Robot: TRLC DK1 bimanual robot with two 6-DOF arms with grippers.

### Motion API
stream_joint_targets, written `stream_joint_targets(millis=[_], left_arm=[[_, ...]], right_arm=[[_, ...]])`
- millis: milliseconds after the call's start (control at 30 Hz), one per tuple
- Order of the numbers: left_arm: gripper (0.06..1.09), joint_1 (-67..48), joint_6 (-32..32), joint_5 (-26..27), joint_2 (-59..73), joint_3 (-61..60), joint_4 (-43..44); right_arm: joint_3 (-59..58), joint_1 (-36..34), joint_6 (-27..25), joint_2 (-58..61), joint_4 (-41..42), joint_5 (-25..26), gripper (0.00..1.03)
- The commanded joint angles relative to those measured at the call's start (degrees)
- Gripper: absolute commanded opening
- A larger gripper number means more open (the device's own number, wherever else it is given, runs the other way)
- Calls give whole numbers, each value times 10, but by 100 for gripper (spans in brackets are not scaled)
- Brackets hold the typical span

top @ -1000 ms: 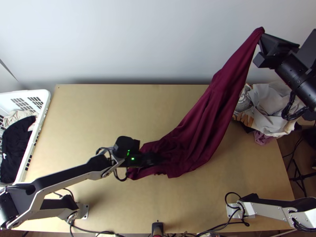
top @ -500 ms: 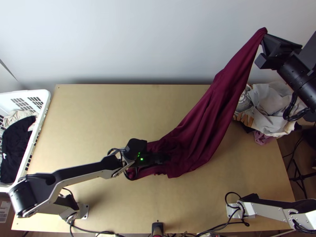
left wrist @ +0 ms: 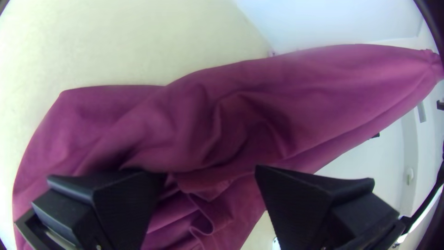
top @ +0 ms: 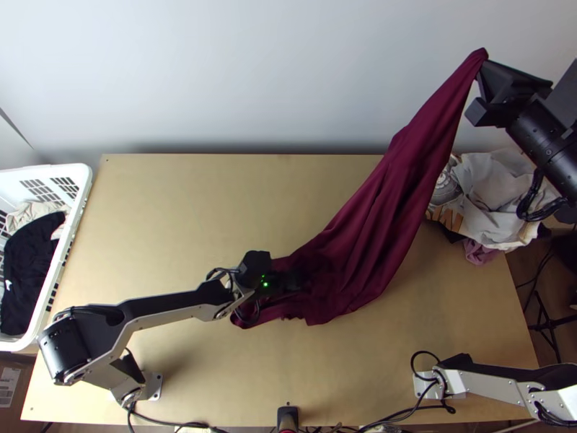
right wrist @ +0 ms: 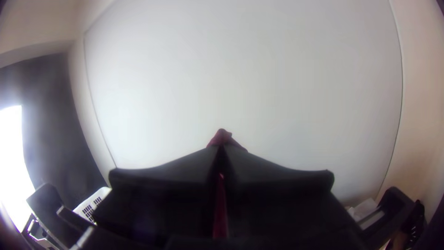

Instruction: Fold the t-shirt

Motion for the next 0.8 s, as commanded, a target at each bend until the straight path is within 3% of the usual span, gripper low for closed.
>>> stream_joint_targets(millis=[0, 167, 533, 767], left_arm=[[91, 2, -24, 4, 11, 14, 15], [11, 2, -58, -28, -35, -39, 59], [9, 72, -42, 11, -109, -76, 25], [9, 146, -31, 63, -218, -44, -72]], right_arm=[[-9, 2, 2, 0, 0, 0, 3], [-10, 2, 1, 0, 0, 0, 3], [-23, 0, -3, 3, 0, 1, 3], [-18, 0, -7, 6, 2, 2, 3]])
